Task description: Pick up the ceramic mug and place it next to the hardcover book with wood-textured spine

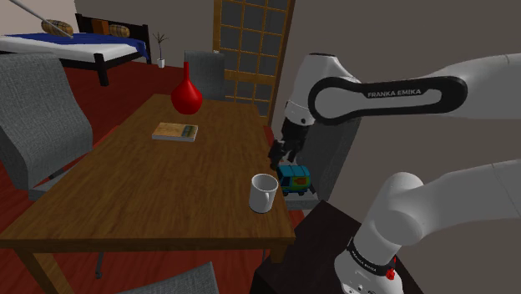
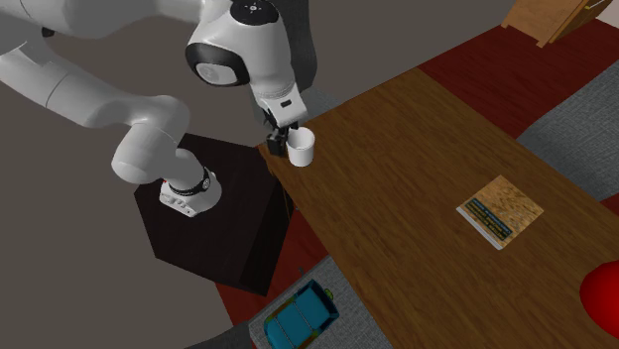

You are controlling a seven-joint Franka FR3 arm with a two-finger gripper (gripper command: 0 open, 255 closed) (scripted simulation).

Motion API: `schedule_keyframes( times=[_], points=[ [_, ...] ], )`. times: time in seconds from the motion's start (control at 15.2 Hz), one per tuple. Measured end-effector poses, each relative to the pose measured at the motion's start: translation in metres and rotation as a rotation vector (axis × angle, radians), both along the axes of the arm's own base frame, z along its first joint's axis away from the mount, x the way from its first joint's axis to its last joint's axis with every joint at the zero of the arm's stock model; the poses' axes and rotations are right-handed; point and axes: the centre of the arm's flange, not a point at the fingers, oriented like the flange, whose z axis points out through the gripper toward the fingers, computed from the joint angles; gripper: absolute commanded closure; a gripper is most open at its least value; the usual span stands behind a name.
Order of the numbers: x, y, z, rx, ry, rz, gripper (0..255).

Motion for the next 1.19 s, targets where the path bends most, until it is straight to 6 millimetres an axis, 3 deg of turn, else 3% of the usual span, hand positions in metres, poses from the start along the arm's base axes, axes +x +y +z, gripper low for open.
schedule_keyframes(
  times=[0.26, 0.66, 1.12, 1.19],
  points=[
    [0.009, 0.014, -0.041, 0.010, -0.009, 0.011, 0],
    [0.011, 0.018, -0.075, 0.011, -0.011, 0.012, 0],
    [0.012, 0.018, -0.082, 0.011, -0.012, 0.012, 0],
    [0.012, 0.018, -0.082, 0.011, -0.012, 0.012, 255]
  ],
)
